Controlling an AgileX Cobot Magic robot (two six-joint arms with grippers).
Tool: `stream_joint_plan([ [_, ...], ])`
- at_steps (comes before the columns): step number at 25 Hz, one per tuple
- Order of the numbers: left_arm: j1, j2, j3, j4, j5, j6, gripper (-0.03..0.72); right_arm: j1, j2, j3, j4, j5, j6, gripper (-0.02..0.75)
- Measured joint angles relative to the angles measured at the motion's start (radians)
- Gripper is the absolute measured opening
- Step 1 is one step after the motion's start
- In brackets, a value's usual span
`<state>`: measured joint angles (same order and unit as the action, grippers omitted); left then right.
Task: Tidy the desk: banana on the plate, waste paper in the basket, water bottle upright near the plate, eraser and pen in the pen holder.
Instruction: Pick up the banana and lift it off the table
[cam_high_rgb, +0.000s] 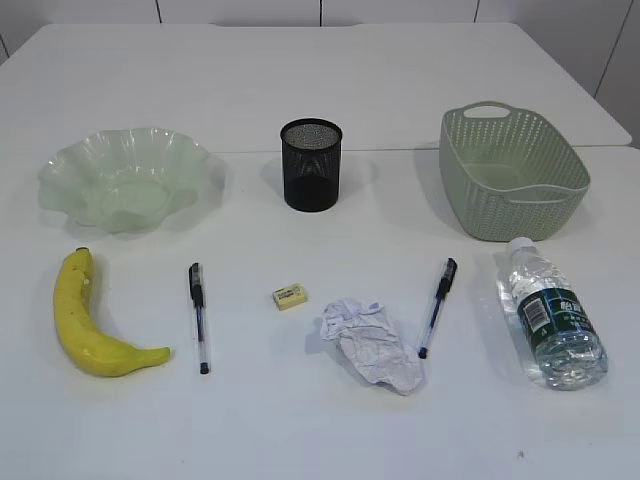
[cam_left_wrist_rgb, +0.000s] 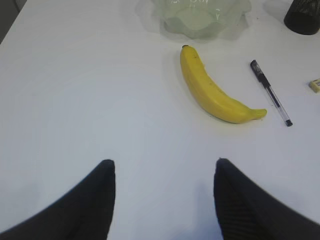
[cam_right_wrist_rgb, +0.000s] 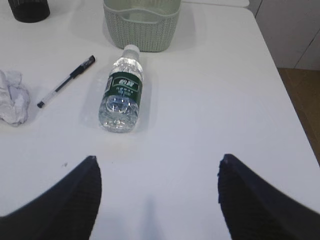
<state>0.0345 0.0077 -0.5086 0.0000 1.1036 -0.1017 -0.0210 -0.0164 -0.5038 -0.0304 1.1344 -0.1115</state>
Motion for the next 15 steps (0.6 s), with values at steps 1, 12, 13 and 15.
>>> stream_joint_plan([
  [1, 0.000, 0.000, 0.000, 0.000, 0.000, 0.000, 0.406, 0.000, 0.000, -0.006, 0.000, -0.011, 0.000, 0.547],
  [12, 0.000, 0.000, -0.005, 0.000, -0.016, 0.000, 0.351, 0.000, 0.095, -0.016, 0.043, -0.215, 0.000, 0.547],
  [13, 0.000, 0.000, -0.008, 0.000, -0.026, 0.000, 0.363, 0.000, 0.118, -0.016, 0.058, -0.228, 0.000, 0.547],
  [15, 0.000, 0.000, -0.015, 0.000, -0.051, 0.000, 0.400, 0.000, 0.167, -0.016, 0.087, -0.243, 0.000, 0.547],
])
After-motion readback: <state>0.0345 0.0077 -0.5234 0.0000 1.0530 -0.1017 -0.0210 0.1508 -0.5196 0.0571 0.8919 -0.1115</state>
